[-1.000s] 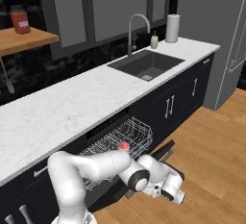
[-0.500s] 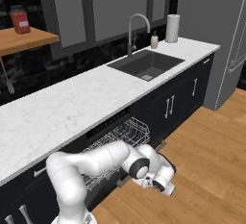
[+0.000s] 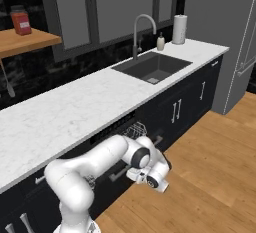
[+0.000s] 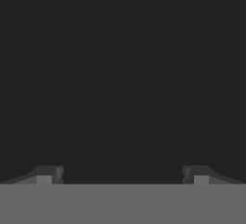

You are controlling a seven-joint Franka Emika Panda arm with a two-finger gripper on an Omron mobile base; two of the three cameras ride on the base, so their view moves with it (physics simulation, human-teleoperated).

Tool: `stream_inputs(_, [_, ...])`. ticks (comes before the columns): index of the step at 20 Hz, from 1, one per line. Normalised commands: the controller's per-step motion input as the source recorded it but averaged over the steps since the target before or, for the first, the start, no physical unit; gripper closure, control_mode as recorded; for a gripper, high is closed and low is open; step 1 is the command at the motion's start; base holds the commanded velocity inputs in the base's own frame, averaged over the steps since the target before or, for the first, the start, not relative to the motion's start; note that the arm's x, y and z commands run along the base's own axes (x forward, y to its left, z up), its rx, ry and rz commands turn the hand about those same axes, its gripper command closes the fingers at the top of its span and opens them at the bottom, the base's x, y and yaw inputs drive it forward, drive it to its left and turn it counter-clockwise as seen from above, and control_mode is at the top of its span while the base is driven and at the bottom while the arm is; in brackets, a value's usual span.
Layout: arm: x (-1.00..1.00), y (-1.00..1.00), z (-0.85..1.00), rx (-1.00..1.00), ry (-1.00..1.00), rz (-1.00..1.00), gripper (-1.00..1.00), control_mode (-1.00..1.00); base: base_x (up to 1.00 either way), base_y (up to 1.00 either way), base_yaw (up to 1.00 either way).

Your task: Pick up the cup and bowl from the counter, place them in the dishwasher, and close the dishwasher door.

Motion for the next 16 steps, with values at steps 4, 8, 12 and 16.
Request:
stream_inputs(4, [0.55,1.00,0.17,0.03,0.00,0.00,-1.00,-1.00,0.00,0.00,0.00])
stream_inputs(8, [0.62,1.00,0.08,0.01,0.00,0.00,-1.00,-1.00,0.00,0.00,0.00])
stream_inputs(12, [0.66,1.00,0.03,0.00,0.00,0.00,-1.00,-1.00,0.00,0.00,0.00])
stream_inputs(16, [0.62,1.00,0.00,0.00,0.01,0.00,-1.00,-1.00,0.00,0.00,0.00])
